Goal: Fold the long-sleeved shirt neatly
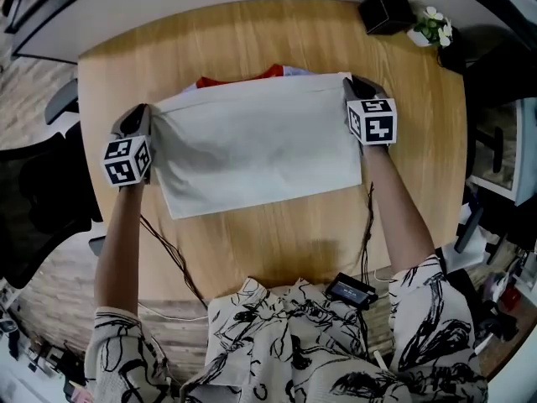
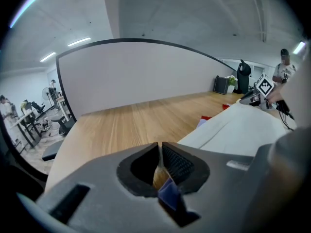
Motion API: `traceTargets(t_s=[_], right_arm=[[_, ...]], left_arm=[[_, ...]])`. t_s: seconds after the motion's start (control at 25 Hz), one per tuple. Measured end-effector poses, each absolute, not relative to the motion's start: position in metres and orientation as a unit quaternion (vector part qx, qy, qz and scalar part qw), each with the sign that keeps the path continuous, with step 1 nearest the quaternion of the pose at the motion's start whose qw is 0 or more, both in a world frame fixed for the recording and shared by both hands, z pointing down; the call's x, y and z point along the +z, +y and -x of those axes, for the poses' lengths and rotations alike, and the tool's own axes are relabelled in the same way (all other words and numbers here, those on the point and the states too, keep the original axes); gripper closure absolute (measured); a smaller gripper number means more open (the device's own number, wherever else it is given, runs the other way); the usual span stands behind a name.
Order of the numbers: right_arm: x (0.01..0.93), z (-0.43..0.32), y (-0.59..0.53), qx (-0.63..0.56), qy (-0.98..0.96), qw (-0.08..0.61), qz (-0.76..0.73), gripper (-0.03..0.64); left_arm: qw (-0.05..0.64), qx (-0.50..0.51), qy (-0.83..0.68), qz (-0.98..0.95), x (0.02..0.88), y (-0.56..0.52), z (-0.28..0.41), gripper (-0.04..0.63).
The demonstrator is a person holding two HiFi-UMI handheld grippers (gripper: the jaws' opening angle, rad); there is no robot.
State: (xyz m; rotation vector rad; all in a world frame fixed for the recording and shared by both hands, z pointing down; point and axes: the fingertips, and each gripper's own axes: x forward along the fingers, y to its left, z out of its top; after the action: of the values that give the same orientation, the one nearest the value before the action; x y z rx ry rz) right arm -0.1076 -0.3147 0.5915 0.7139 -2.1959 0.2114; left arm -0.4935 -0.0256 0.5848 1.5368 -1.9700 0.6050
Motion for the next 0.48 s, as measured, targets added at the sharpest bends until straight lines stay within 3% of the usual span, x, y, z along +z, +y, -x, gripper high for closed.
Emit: traceTargets(t_s=[0.12, 0.32, 0.48], right_arm=[[0.593, 0.108, -0.317, 0.091, -0.872, 0.401, -0.267, 0.556], [0.587, 0.089, -0.323, 0.133, -0.88, 0.399, -0.219, 0.425], [0.554, 0.074, -0.337, 0.072, -0.895, 0.393, -0.197, 0.414]], left_arm=[[0.303, 0.221, -0.715, -0.59, 0.589, -0.029, 0.488, 0.516], [0.335, 0.201, -0.678, -0.622, 0.584, -0.017, 0.485, 0.314], [0.285, 0.262, -0.669, -0.634, 0.564, 0.002, 0.502, 0.31]])
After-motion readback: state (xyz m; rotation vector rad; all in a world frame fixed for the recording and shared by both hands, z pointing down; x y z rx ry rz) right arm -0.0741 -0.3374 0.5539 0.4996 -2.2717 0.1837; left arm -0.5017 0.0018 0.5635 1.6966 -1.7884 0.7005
